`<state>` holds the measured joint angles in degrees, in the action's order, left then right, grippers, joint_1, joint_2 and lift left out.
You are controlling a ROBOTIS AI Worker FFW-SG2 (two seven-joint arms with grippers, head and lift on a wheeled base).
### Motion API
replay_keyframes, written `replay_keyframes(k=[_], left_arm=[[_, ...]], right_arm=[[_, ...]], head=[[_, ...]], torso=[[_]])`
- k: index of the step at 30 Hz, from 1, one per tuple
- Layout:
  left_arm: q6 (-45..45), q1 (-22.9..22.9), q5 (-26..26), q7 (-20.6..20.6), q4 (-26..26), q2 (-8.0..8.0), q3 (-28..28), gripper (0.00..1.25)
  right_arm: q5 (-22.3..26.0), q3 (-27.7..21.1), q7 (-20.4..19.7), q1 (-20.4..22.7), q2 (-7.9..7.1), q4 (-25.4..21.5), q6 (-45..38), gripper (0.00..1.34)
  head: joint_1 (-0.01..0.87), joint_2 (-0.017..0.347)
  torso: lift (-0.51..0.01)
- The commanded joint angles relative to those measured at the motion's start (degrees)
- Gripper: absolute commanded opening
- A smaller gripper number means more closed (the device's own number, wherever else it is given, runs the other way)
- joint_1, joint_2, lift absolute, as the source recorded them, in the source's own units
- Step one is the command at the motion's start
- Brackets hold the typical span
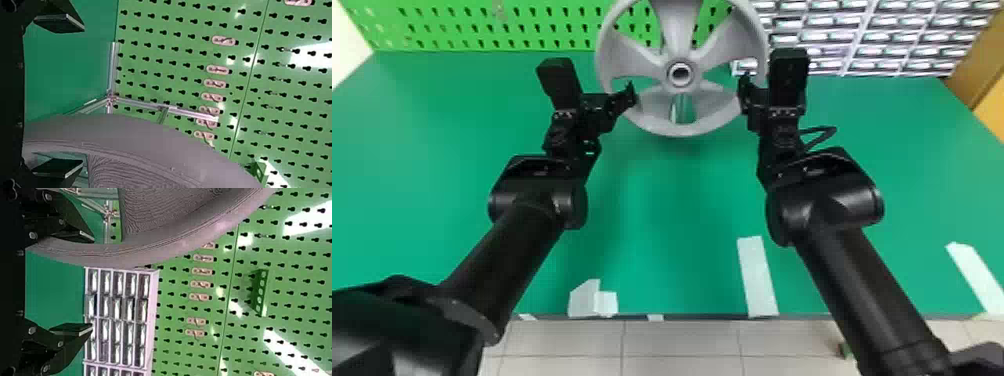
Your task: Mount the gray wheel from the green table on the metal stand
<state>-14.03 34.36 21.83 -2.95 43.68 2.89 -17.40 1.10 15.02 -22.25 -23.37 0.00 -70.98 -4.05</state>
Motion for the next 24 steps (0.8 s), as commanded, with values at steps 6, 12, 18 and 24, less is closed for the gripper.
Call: replay_keyframes(k=[6, 12, 18, 24], left_arm=[[-0.65, -0.08, 0.5, 0.05, 0.0, -0.16, -0.71, 1.18], [-0.74, -0.17, 0.5, 0.05, 0.0, -0.16, -0.71, 1.18], [-1.18, -0.26, 0.5, 0.05, 0.0, -0.16, -0.62, 1.18], [-1.35, -0.35, 0.5, -0.04, 0.0, -0.16, -0.62, 1.18]], right_arm=[[0.84, 0.89, -0.52, -0.19, 0.05, 0.66, 1.33, 0.88], [1.01, 0.8, -0.6, -0.1, 0.05, 0.75, 1.42, 0.91], [1.28, 0.71, -0.69, -0.01, 0.05, 0.75, 1.77, 0.91], [1.98, 1.24, -0.69, 0.08, 0.05, 0.75, 2.21, 0.97]], head=[[0.867, 0.052], [0.867, 0.052], [0.867, 0.052], [0.867, 0.052]], torso=[[-0.1], [-0.1], [-0.1], [-0.1]])
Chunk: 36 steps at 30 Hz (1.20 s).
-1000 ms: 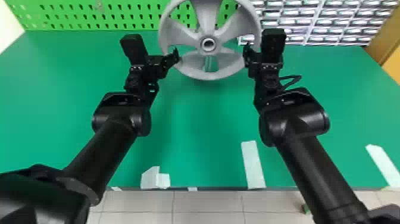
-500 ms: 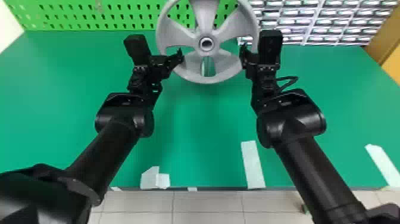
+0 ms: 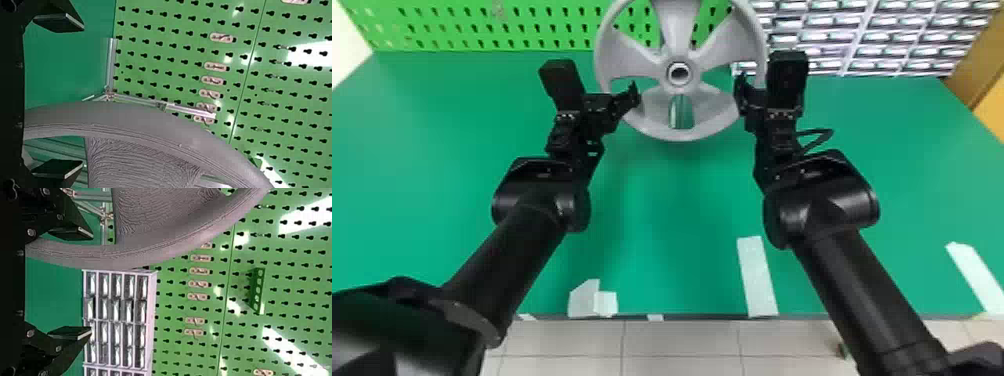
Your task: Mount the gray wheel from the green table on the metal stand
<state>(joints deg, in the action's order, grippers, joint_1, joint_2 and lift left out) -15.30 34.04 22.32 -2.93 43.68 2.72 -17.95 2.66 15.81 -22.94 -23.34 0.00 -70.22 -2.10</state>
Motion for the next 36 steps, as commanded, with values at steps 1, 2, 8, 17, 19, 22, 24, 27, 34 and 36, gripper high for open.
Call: replay_keyframes(k=[1, 2, 8, 17, 19, 22, 24, 27, 34, 36], left_arm=[[-0.08, -0.11, 0.0, 0.03, 0.0, 0.0, 0.02, 1.18], [-0.16, -0.11, 0.0, -0.06, 0.0, 0.0, 0.02, 1.18], [-0.16, -0.11, 0.0, 0.03, 0.0, 0.0, 0.11, 1.18], [-0.25, -0.81, -0.18, -0.06, 0.7, 0.09, 0.2, 1.18], [-0.16, -1.16, -0.88, -0.06, 1.41, 0.09, 0.55, 1.18], [0.01, -1.96, -1.85, -0.06, 3.08, 0.18, 1.07, 1.18], [0.89, -2.83, -2.55, -0.06, 4.92, 0.44, 1.69, 1.17], [2.03, -4.15, -3.34, -0.06, 7.82, 0.88, 2.13, 1.17], [3.09, -6.61, -3.95, -0.06, 11.43, 1.23, 3.1, 1.17], [3.26, -7.23, -3.95, -0.06, 12.39, 1.5, 3.18, 1.17]], right_arm=[[0.5, 0.53, 0.0, -0.04, 0.05, 0.0, 0.25, 0.99], [0.5, 0.71, 0.0, -0.04, 0.05, 0.0, 0.25, 1.01], [0.68, 0.88, 0.0, -0.04, 0.05, 0.0, 0.43, 1.04], [0.94, 1.24, 0.0, 0.22, 0.05, -0.44, 0.78, 1.04], [1.2, 1.24, 0.0, 0.4, 0.05, -0.71, 0.78, 1.04], [1.47, 1.24, 0.0, 0.93, 0.05, -1.76, 0.78, 1.04], [1.55, 1.24, 0.0, 1.37, 0.05, -2.73, 0.78, 1.04], [1.73, 1.24, 0.0, 1.98, 0.05, -3.96, 0.69, 1.04], [1.82, 0.8, 0.0, 3.47, -0.09, -6.24, 0.43, 1.04], [1.82, 0.71, 0.0, 3.91, -0.09, -6.51, 0.43, 1.04]], head=[[0.867, 0.052], [0.867, 0.052], [0.867, 0.052], [0.867, 0.052], [0.867, 0.052], [0.867, 0.052], [0.867, 0.052], [0.867, 0.052], [0.867, 0.052], [0.867, 0.052]], torso=[[-0.1], [-0.1], [-0.1], [-0.1], [-0.1], [-0.1], [-0.1], [-0.1], [-0.1], [-0.1]])
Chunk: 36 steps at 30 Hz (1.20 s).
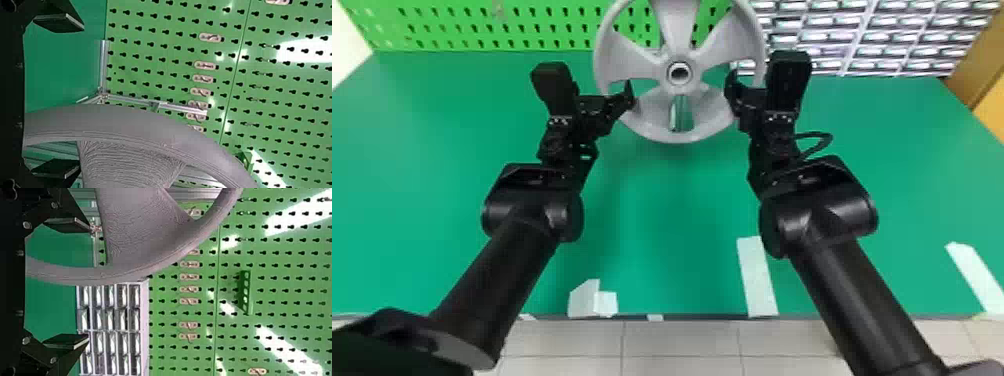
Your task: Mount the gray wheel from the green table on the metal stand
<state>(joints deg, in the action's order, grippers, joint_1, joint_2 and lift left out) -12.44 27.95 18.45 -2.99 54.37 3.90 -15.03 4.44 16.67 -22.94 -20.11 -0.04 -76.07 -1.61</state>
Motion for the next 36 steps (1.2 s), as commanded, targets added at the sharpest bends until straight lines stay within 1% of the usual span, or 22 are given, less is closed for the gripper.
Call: replay_keyframes(k=[1, 16, 25, 36], left_arm=[[0.66, -1.49, -0.08, 0.0, 2.32, 0.49, 0.35, 1.17], [1.89, -3.96, 0.18, 0.0, 5.83, 1.19, 0.88, 1.17], [3.29, -7.56, -0.52, 0.0, 12.6, 2.07, 1.32, 1.17], [5.58, -13.54, -0.96, -0.44, 20.42, 2.95, 4.31, 1.16]], right_arm=[[0.13, -0.15, 0.0, 0.87, -0.14, -0.92, -0.05, 1.04], [0.75, -0.06, 0.0, 2.27, -0.4, -2.94, -0.32, 1.04], [1.54, 0.73, 0.0, 5.09, -1.19, -6.98, -0.58, 1.04], [1.36, 0.38, 0.0, 8.07, -2.07, -10.41, -0.58, 1.04]], head=[[0.867, 0.052], [0.867, 0.052], [0.867, 0.052], [0.867, 0.052]], torso=[[-0.1], [-0.1], [-0.1], [-0.1]])
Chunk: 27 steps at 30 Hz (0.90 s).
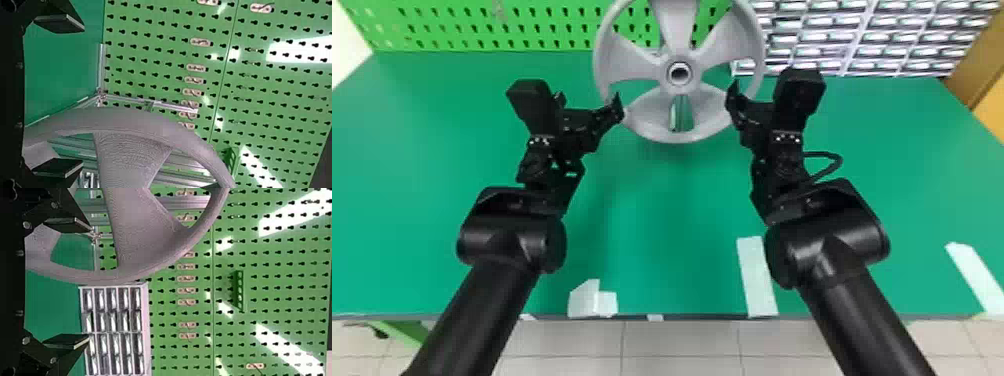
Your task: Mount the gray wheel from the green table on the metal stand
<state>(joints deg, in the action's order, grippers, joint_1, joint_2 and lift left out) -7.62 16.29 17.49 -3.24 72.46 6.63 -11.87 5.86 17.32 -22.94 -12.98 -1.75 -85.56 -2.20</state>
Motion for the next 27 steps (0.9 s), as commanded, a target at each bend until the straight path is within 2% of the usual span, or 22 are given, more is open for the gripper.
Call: replay_keyframes(k=[1, 8, 27], left_arm=[[0.94, -2.23, -0.18, -0.18, 2.86, 0.32, 1.41, 1.16], [2.61, -5.39, -1.32, -0.89, 7.52, 0.93, 3.69, 1.16], [5.51, -11.37, -2.47, -1.06, 14.99, 1.46, 8.26, 1.14]], right_arm=[[-0.06, -0.36, 0.0, 1.2, -0.45, -1.19, 0.09, 1.04], [-0.5, -0.01, 0.18, 2.43, -1.33, -2.42, 0.88, 1.04], [-2.08, -2.91, 9.76, 3.93, -1.33, -1.89, 3.17, 1.04]], head=[[0.867, 0.052], [0.867, 0.052], [0.867, 0.052]], torso=[[-0.1], [-0.1], [-0.1]])
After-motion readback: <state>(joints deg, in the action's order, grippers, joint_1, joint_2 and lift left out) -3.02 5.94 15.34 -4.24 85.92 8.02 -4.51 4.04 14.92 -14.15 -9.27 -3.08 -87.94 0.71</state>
